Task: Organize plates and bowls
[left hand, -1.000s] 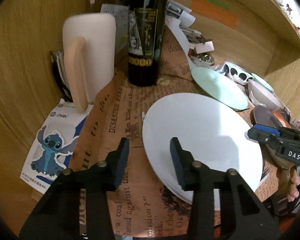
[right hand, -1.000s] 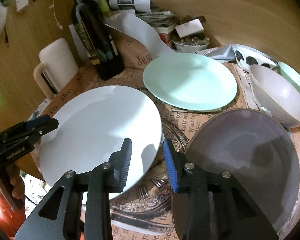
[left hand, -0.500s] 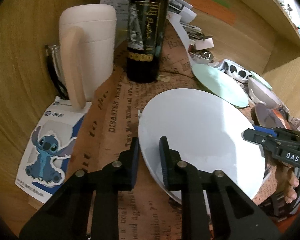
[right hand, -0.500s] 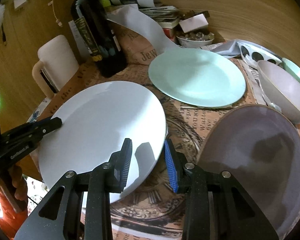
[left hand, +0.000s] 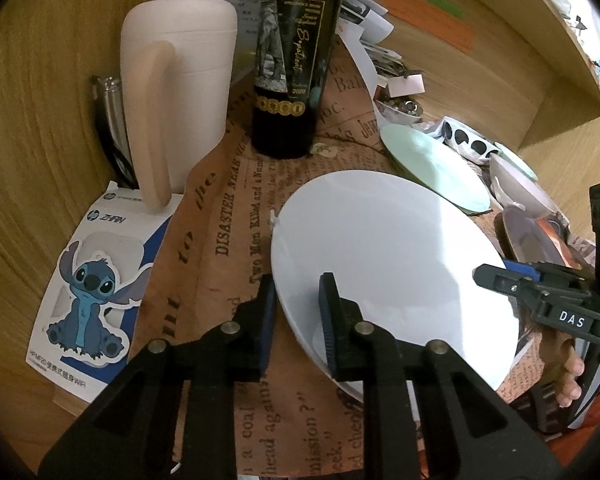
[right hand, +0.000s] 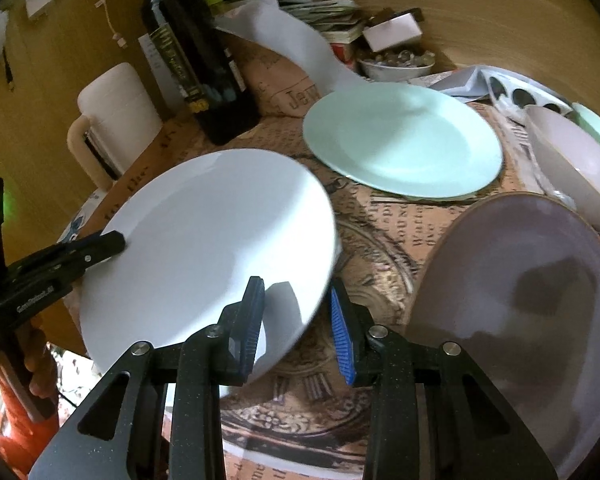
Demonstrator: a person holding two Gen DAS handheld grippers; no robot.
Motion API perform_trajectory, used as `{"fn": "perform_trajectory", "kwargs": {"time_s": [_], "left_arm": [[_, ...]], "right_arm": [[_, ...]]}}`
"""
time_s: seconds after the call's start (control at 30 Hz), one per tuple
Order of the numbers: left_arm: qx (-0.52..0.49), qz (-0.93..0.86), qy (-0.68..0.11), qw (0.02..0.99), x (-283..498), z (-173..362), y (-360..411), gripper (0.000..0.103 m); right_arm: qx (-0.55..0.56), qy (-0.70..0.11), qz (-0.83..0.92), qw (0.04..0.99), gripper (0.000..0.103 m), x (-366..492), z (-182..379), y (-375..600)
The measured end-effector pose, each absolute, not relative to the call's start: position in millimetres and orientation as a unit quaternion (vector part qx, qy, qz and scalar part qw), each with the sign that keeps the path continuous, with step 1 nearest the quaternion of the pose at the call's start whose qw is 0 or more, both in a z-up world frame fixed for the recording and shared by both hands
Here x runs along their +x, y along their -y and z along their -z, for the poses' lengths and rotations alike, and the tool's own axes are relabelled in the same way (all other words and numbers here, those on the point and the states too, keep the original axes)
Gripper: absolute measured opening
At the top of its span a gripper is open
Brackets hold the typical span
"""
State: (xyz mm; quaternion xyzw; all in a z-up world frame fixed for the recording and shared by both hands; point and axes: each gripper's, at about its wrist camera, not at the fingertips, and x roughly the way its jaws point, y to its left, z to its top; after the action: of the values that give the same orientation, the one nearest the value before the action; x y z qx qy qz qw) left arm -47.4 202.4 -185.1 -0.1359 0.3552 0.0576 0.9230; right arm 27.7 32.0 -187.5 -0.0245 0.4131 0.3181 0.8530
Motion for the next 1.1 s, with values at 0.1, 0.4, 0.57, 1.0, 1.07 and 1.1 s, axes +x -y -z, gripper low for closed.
{"fn": "perform_trajectory", "kwargs": {"time_s": [0.1,0.4,0.57,1.0,1.07,1.1], "left_arm": [[-0.133,-0.062,-0.357,0.922,-47.1,184.8,-200.8,0.020],[-0.123,-0.070,-0.353,0.925,-44.9,177.9,-191.1,0.022],[-0.110,-0.068,-0.339,0.932,-45.9,167.8,-180.7,0.022],[-0.088,-0.033,-0.308,0.947,-37.7,142.6,-141.4,0.022],[-0.086,-0.026,-0.307,0.948,-35.2,140.9,-134.0,0.022],[-0.084,-0.024,-0.306,0.948,-33.7,140.0,-130.5,0.022]], "right_arm": [[-0.037,-0.404,-0.313,0.859,0.029,24.7,187.2,-35.8],[-0.030,-0.386,-0.308,0.869,0.027,22.7,180.5,-26.4],[-0.027,-0.371,-0.305,0.877,0.027,21.4,174.2,-17.3],[-0.010,-0.337,-0.281,0.898,0.027,13.7,152.7,28.6],[-0.007,-0.334,-0.275,0.901,0.027,12.4,151.2,37.3],[-0.006,-0.333,-0.273,0.902,0.027,12.2,150.8,41.5]]}}
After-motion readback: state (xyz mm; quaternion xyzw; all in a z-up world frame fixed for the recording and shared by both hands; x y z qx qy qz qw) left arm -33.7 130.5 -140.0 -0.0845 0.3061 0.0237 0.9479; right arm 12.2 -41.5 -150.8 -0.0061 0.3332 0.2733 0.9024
